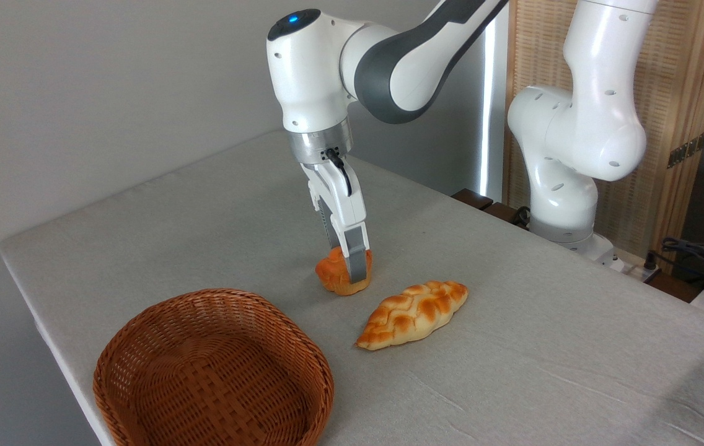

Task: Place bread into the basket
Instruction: 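Close the gripper on the round orange bun, then lift the bun and carry it over the wicker basket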

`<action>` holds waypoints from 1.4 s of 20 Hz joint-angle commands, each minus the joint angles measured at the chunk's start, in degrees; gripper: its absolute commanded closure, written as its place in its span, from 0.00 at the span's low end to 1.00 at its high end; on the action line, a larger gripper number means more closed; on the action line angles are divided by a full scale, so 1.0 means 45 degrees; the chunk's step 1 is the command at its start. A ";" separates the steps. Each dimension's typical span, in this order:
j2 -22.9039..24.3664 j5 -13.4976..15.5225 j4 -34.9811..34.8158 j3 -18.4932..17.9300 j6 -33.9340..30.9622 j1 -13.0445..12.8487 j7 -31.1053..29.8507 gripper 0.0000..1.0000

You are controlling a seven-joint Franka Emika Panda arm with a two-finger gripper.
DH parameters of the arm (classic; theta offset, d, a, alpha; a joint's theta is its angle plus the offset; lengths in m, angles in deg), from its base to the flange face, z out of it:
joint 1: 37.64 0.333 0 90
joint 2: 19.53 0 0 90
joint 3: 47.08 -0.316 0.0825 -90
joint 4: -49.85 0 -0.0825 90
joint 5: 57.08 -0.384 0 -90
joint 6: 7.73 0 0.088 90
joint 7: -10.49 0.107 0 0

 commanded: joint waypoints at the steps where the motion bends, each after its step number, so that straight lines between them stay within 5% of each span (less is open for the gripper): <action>1: 0.0274 -0.0085 -0.0209 -0.0125 0.0054 -0.0117 0.0179 0.70; 7: 0.0490 0.0032 0.0782 -0.0125 -0.1153 0.0078 0.0082 0.69; 11: -0.1244 -0.0007 0.5190 -0.0339 -0.5506 0.0117 0.0062 0.69; 15: -0.3605 -0.0065 0.9194 -0.0750 -0.6449 0.0331 -0.0560 0.69; 19: -0.5193 -0.0202 1.1275 -0.1079 -0.5578 0.0586 -0.0993 0.69; 24: -0.6168 -0.1897 1.1178 -0.1296 -0.1905 0.0586 -0.1090 0.66; 28: -0.7515 -0.3305 1.1139 -0.0888 -0.0867 0.0372 -0.0896 0.37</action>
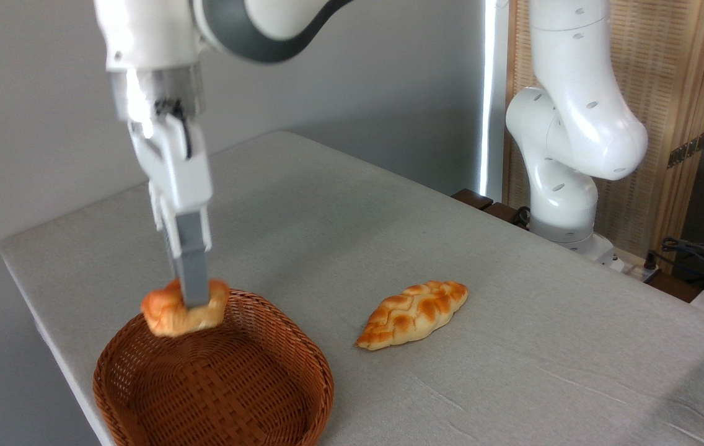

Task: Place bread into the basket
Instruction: 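Lift the bun and carry it over the wicker basket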

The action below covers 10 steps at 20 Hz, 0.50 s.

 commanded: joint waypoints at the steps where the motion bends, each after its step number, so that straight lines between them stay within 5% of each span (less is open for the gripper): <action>1: -0.1295 -0.1084 0.0202 0.0602 0.0782 -0.0254 -0.0107 0.34; 6: -0.1434 -0.1476 -0.0247 0.0918 0.0803 -0.0254 -0.0029 0.00; 10: -0.1415 -0.1437 -0.0267 0.0938 0.0803 -0.0235 -0.0068 0.00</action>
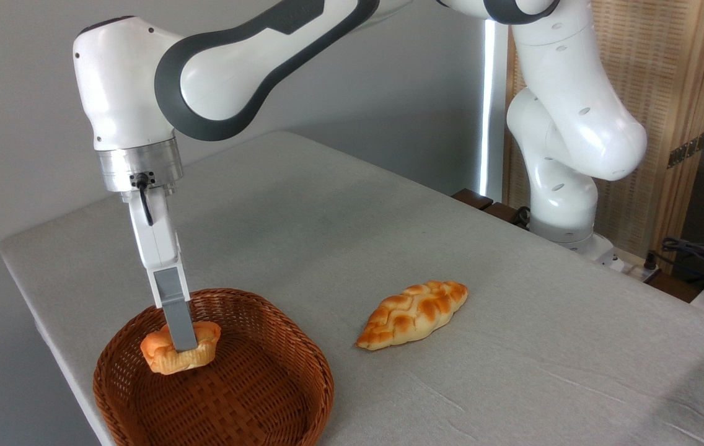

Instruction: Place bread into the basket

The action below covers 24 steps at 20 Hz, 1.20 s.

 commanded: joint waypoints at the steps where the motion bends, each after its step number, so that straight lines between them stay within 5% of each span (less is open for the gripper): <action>1: 0.0265 -0.0171 -0.0232 0.0061 0.0100 0.0074 -0.0058 0.00; 8: 0.0265 0.0903 -0.0232 0.0100 0.0120 0.0055 -0.0488 0.00; 13: 0.0459 0.0943 -0.0116 0.0003 0.0100 0.0074 -0.0662 0.00; 17: 0.1531 0.1020 -0.0018 -0.0057 -0.0425 0.0308 -0.2457 0.00; 22: 0.3289 0.3186 -0.0057 0.0158 -0.2980 0.1556 -0.2558 0.00; 24: 0.3837 0.3694 -0.0154 0.0061 -0.4016 0.1617 -0.2578 0.00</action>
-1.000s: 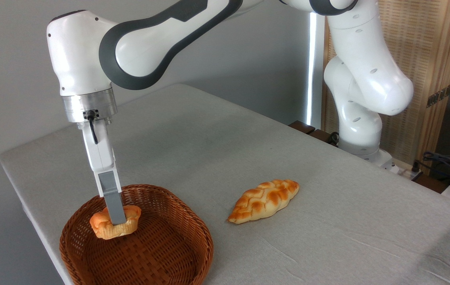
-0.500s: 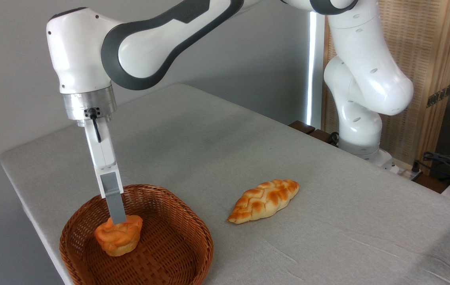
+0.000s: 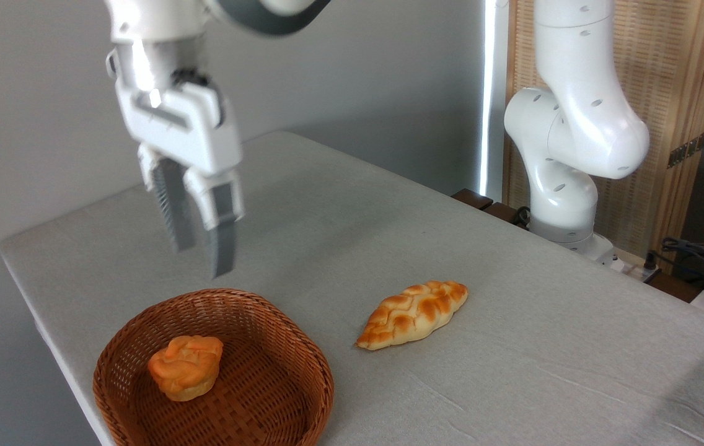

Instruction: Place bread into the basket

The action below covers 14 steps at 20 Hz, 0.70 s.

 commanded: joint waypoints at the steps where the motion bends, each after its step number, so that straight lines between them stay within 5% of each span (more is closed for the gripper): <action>1: 0.1132 0.0980 -0.0408 -0.0003 -0.1767 0.0324 -0.0165 0.00; 4: 0.1271 0.1000 -0.0409 -0.0003 -0.2825 0.0344 -0.0106 0.00; 14: 0.1290 0.1762 -0.0409 -0.0452 -0.2242 0.0383 -0.0087 0.00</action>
